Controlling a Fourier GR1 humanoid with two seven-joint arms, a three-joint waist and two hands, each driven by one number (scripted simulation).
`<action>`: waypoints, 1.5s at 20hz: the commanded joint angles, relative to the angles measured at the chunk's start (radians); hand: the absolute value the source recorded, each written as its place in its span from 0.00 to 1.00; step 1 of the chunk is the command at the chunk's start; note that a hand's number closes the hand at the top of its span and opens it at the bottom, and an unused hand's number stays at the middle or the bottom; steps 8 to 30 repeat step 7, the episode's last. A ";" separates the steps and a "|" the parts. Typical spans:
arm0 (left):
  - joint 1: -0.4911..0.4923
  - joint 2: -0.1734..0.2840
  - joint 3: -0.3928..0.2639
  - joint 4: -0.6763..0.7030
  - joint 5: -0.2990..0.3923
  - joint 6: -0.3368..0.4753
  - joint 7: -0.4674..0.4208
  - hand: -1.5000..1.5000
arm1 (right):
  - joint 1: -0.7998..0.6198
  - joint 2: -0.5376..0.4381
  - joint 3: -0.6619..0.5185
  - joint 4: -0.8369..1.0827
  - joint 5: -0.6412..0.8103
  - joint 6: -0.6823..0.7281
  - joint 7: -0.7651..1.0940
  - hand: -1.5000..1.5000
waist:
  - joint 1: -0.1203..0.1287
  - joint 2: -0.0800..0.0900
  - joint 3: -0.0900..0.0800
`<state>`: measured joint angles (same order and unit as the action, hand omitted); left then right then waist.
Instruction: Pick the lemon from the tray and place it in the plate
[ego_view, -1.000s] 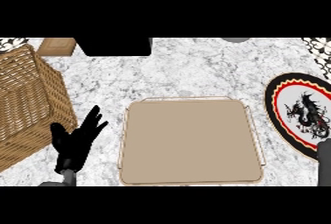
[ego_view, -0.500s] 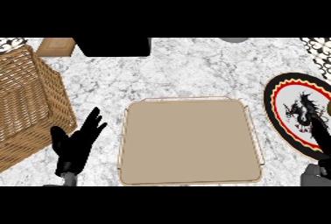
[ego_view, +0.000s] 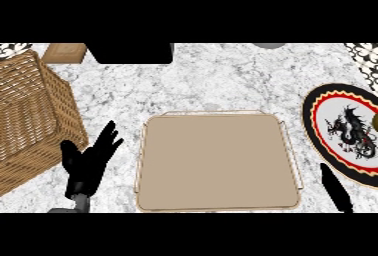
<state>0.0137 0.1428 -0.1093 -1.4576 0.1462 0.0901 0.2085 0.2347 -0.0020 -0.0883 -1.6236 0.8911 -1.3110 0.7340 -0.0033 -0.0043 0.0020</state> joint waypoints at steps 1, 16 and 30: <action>-0.080 -0.025 0.022 0.092 -0.004 0.011 0.003 0.50 | 0.040 0.002 0.110 0.008 0.148 -0.122 0.170 0.00 | -0.002 0.007 -0.004; 0.044 -0.023 -0.033 -0.053 -0.030 0.019 0.048 0.50 | 0.043 0.002 0.115 0.026 0.299 -0.138 0.336 0.00 | 0.005 0.006 -0.003; 0.044 -0.023 -0.033 -0.053 -0.030 0.019 0.048 0.50 | 0.043 0.002 0.115 0.026 0.299 -0.138 0.336 0.00 | 0.005 0.006 -0.003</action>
